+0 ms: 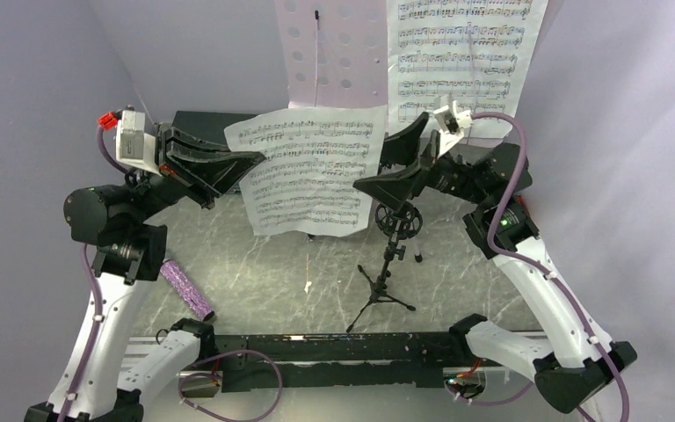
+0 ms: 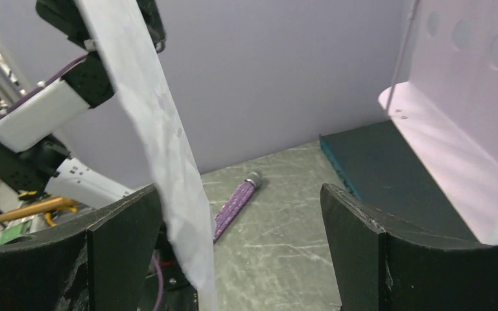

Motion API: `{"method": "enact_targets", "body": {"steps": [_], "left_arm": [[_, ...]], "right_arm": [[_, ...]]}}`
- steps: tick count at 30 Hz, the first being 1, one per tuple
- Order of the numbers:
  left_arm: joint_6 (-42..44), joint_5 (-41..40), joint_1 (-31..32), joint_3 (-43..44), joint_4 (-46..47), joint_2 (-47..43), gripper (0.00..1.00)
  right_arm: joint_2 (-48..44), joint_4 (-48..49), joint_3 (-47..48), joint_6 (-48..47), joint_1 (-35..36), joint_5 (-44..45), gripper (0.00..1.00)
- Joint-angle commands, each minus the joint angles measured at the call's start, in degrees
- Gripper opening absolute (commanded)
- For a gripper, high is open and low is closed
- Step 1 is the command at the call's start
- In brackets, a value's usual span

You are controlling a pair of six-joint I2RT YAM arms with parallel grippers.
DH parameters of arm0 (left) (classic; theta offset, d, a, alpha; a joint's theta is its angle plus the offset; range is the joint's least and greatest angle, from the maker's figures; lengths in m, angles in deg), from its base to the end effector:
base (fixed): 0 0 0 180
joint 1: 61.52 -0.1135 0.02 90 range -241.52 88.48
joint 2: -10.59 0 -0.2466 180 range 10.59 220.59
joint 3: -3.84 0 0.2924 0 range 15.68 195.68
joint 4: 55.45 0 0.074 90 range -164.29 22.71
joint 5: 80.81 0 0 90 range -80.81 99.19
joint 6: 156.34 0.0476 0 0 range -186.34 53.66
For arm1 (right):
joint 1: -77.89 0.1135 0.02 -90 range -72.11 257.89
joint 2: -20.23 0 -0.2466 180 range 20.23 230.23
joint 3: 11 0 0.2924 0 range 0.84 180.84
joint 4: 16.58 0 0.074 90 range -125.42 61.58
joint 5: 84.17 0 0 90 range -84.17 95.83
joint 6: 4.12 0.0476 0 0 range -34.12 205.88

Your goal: Set up the instrument practice props

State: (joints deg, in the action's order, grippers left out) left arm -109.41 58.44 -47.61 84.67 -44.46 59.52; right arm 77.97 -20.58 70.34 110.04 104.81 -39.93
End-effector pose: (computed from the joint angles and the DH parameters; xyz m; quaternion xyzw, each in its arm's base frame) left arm 0.1692 -0.0790 0.5254 0.2782 0.4477 -0.5438 0.6530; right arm 0.2140 0.1469 0.4751 -0.3304 0.5233 0.5268 0.5827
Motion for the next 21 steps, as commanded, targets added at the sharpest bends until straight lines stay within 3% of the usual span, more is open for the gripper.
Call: {"method": "enact_targets", "body": {"steps": [1, 7, 10, 12, 14, 17, 21], "left_arm": [[-7.66, 1.78, -0.03, 0.16, 11.41, 1.8, 0.03], [-9.51, 0.96, -0.03, -1.36, 14.08, 3.92, 0.03], [-9.49, 1.33, -0.03, -1.7, 13.44, 4.89, 0.03], [-9.4, 1.13, -0.03, -1.93, 12.54, 5.22, 0.03], [-8.65, 1.12, -0.03, -2.13, 11.33, 5.53, 0.06], [-7.46, 1.0, -0.03, -2.34, 9.69, 5.71, 0.16], [-4.24, -0.6, 0.0, -2.35, 5.03, 5.13, 0.49]], "right_arm": [[0.71, 4.73, 3.11, 0.57, 1.89, -3.2, 0.92], [2.28, 7.21, 3.54, 1.75, 2.96, -4.93, 0.74], [2.29, 8.79, 3.19, 2.45, 3.06, -5.15, 0.57], [2.42, 8.15, 3.72, 2.32, 3.06, -4.77, 0.21], [2.62, 6.36, 4.63, 1.54, 3.05, -4.14, 0.0], [2.58, 4.56, 5.36, 0.35, 3.07, -3.33, 0.0], [2.15, 0.92, 7.17, -1.86, 3.08, -0.91, 0.0]]}}
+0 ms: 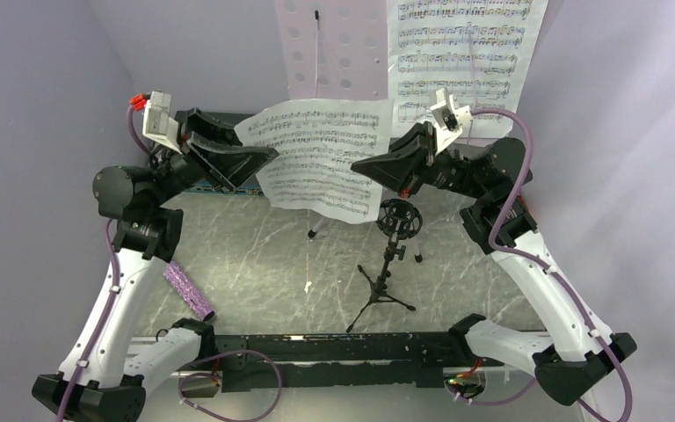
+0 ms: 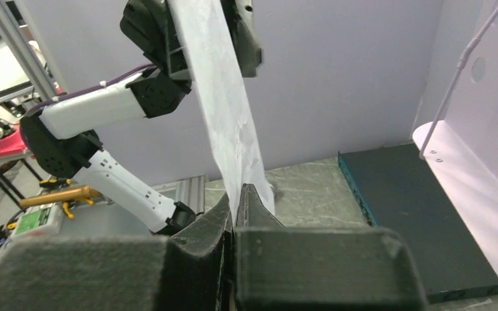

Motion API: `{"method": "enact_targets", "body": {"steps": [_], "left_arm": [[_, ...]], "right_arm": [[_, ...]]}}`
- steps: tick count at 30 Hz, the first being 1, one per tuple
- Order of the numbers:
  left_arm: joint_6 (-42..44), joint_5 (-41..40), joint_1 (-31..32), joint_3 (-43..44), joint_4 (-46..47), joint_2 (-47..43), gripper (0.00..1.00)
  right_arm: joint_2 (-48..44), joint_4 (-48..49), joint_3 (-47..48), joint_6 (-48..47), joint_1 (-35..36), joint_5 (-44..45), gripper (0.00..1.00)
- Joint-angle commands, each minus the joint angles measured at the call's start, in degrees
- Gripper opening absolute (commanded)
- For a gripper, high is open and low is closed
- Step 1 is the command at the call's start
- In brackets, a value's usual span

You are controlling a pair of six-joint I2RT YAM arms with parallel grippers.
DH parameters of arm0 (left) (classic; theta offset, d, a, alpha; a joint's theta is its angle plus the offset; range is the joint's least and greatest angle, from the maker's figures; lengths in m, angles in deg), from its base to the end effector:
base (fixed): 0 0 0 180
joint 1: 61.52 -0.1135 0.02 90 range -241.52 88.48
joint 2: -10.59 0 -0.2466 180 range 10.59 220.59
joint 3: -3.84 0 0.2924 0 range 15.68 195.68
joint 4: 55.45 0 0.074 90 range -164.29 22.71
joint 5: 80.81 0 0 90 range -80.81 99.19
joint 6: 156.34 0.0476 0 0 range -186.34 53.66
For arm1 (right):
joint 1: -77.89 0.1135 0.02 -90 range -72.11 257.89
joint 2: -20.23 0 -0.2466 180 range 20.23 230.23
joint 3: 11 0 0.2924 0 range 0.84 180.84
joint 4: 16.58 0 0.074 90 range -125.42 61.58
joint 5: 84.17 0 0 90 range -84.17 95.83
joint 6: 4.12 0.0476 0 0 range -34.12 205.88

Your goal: Set up the instrument practice props

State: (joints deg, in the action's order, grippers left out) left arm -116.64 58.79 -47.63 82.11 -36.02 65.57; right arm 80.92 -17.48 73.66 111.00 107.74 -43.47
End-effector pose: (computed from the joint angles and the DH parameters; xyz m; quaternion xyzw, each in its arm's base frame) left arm 0.2088 -0.0890 0.5022 0.2513 0.4658 -0.5843 0.6151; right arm 0.2102 0.1623 0.4885 -0.3683 0.4864 0.5540 0.5665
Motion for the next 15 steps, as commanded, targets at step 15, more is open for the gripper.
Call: {"method": "enact_targets", "body": {"steps": [15], "left_arm": [[17.92, -6.88, -0.01, 4.76, -25.9, -1.26, 0.93]], "right_arm": [[-4.1, -10.67, 13.53, -7.09, 0.13, 17.22, 0.0]]}}
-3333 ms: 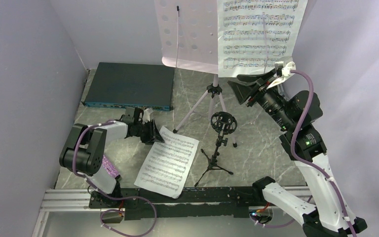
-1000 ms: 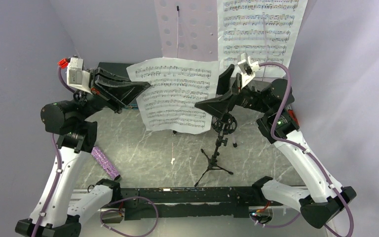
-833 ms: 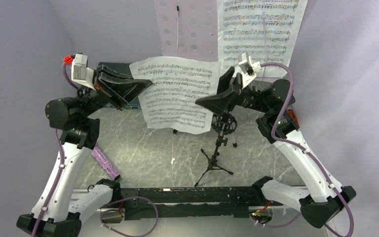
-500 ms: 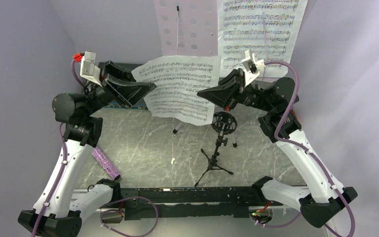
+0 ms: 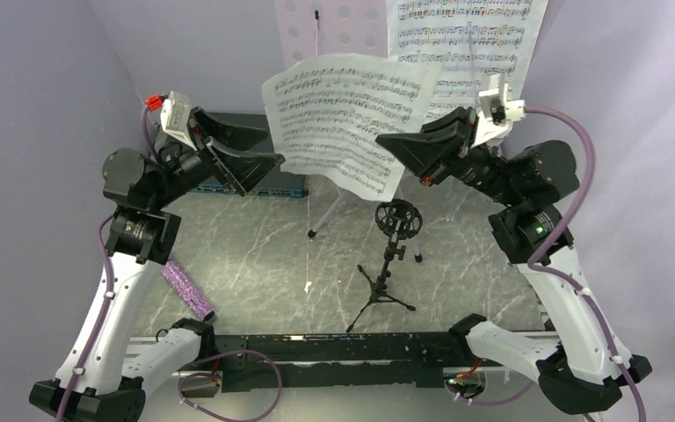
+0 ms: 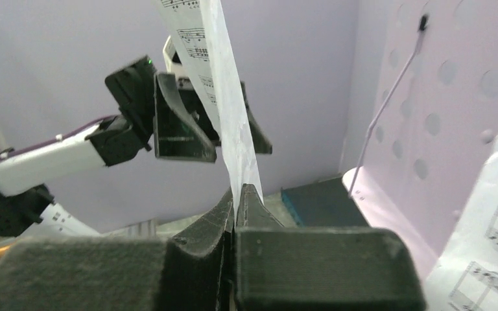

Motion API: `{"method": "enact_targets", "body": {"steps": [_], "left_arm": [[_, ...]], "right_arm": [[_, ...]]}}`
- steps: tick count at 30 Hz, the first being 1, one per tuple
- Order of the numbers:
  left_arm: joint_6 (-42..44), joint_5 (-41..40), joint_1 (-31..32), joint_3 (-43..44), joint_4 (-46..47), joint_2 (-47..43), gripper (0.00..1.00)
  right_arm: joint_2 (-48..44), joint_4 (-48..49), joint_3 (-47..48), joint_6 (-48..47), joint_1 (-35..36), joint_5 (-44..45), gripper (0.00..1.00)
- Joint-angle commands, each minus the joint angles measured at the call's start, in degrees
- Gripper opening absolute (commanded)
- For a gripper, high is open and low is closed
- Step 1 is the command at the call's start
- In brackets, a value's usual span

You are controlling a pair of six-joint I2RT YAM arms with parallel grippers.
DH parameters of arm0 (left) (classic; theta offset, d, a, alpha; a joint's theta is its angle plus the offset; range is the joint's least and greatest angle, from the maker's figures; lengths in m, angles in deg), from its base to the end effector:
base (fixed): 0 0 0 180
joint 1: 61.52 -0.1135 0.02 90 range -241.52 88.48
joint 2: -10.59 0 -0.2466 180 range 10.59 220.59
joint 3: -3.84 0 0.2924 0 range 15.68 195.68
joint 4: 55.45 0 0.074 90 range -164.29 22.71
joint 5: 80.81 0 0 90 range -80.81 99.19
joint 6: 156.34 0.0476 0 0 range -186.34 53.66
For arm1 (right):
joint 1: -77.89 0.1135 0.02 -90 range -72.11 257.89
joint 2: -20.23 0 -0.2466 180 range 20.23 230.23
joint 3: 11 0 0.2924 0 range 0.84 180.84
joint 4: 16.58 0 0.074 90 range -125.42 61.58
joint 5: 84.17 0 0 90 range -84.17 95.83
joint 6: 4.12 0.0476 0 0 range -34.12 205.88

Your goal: Set up the instrument practice props

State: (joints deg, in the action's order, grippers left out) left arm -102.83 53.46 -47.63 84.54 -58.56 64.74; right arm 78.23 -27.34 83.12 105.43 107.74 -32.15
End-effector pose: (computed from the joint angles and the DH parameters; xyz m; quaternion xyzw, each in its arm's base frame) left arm 0.2214 -0.0890 0.4871 0.2093 0.5602 -0.5167 0.6127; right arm 0.1817 0.1380 0.5428 -0.3193 0.4788 0.4920 0.6533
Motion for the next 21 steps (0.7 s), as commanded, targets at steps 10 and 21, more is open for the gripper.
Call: {"method": "enact_targets", "body": {"steps": [10, 21], "left_arm": [[4.26, 1.92, 0.0, 7.54, -2.34, 5.02, 0.9], [6.72, 4.46, 0.0, 16.35, -0.25, 11.81, 0.88]], "right_arm": [[-0.37, -2.51, 12.95, -1.0, 0.13, 18.55, 0.0], [4.24, -4.16, 20.59, -0.54, 0.15, 19.28, 0.0]]}}
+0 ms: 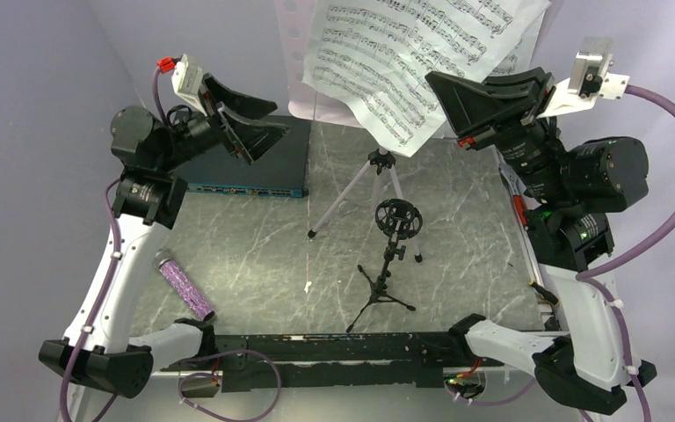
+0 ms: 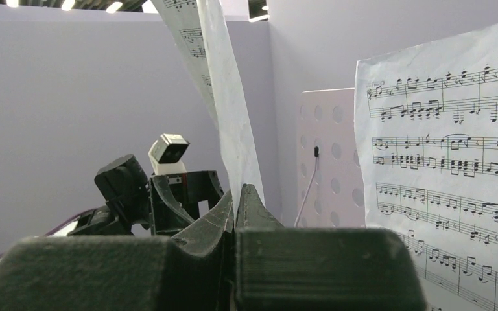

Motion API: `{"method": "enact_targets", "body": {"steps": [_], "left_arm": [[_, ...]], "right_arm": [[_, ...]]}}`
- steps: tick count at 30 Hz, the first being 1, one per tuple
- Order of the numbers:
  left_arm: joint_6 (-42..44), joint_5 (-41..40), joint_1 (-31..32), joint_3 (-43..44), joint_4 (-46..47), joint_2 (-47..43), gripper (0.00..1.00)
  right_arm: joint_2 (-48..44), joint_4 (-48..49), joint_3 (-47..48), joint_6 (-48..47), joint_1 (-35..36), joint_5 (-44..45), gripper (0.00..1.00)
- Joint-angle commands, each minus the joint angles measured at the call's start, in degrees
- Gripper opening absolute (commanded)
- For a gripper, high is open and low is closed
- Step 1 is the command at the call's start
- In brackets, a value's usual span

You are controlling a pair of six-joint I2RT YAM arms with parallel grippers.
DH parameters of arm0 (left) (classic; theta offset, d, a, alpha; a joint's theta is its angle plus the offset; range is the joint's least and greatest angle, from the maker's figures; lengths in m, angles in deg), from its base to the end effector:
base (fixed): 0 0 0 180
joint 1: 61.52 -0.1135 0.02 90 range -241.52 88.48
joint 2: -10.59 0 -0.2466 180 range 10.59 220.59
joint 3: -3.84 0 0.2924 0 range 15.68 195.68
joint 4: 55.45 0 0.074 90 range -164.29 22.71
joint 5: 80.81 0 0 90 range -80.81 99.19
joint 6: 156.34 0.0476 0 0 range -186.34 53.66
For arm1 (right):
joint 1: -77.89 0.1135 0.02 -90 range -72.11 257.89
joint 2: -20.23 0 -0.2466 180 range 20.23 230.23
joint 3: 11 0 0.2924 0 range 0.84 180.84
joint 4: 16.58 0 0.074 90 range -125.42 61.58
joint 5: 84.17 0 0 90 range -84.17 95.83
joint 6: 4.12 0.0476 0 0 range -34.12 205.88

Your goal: Set up the instrument practice props

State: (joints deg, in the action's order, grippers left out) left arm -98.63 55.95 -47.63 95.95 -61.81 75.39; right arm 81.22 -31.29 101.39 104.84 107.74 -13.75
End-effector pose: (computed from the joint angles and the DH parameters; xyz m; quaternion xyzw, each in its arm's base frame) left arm 0.2580 -0.0995 0.5089 0.2396 0.5658 -0.5035 0.6074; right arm 0.1466 0.1025 0.6287 -0.1932 0.4257 0.4334 0.7705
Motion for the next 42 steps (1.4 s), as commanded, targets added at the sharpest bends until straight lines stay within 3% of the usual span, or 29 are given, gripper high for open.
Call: {"method": "enact_targets", "body": {"steps": [1, 7, 17, 27, 34, 42], "left_arm": [[3.0, 1.66, 0.0, 5.91, 3.03, 1.88, 0.88], [3.33, 2.04, 0.0, 12.14, 3.81, 8.16, 0.83], [-1.92, 2.73, 0.07, 17.12, 8.77, 15.88, 0.61], [-4.99, 3.66, 1.41, 18.99, 12.23, 18.84, 0.58], [2.53, -3.67, 6.49, 22.1, 4.51, 20.19, 0.56], [3.47, -9.77, 6.85, 20.39, 5.67, 19.48, 0.59]], "right_arm": [[1.36, 0.15, 2.53, 0.19, 0.13, 0.86, 0.0], [1.85, 0.51, 4.53, -0.35, 0.17, 2.79, 0.0], [-0.11, 0.23, 4.69, -3.02, 0.13, 7.77, 0.0], [-0.95, -1.32, 3.97, -4.3, 0.13, 9.08, 0.0], [-1.12, -2.42, 3.84, -4.95, 0.17, 9.69, 0.0], [-1.49, -3.1, 3.76, -5.62, 0.17, 10.1, 0.0]]}}
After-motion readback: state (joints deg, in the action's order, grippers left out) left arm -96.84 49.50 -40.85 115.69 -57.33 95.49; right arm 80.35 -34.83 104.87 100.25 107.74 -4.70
